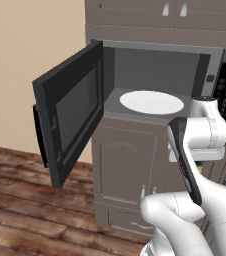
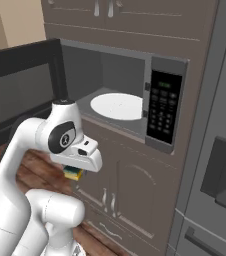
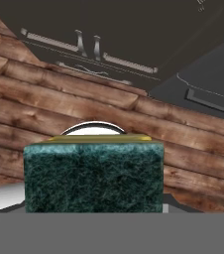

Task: Place the sponge inside the microwave to prepare for sanitizing.

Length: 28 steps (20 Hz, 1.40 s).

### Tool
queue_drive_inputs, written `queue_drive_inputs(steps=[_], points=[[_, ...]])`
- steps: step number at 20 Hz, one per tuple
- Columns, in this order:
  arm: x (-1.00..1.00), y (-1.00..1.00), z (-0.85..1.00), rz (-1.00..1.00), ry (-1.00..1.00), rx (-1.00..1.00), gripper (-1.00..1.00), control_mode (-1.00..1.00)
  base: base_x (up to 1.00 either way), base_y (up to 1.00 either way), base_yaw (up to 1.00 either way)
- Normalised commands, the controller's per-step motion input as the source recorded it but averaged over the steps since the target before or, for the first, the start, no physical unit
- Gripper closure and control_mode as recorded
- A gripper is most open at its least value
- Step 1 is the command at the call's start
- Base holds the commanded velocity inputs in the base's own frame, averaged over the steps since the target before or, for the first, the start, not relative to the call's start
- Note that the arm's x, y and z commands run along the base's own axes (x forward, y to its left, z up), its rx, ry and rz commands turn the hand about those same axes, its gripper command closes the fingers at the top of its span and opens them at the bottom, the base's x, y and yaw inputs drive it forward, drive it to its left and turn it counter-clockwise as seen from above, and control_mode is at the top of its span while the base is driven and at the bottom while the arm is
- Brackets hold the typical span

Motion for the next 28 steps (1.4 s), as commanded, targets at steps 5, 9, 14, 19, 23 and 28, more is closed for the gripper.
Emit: queue_drive_inputs(steps=[5, 9, 14, 19, 23, 28], points=[[0.00, 0.00, 0.00, 0.00, 0.00, 0.00, 1.00, 1.00, 0.48, 0.01, -0.05], [0.00, 0.00, 0.00, 0.00, 0.00, 0.00, 1.00, 1.00, 0.48, 0.20, -0.01], [0.00, 0.00, 0.00, 0.00, 0.00, 0.00, 1.00, 1.00, 0.33, 0.34, 0.00], [0.00, 0.00, 0.00, 0.00, 0.00, 0.00, 1.00, 1.00, 0.19, 0.26, 0.03], [0.00, 0.00, 0.00, 0.00, 0.00, 0.00, 1.00, 1.00, 0.29, -0.05, 0.14], [0.00, 0.00, 0.00, 0.00, 0.00, 0.00, 1.00, 1.00, 0.20, -0.08, 0.14]])
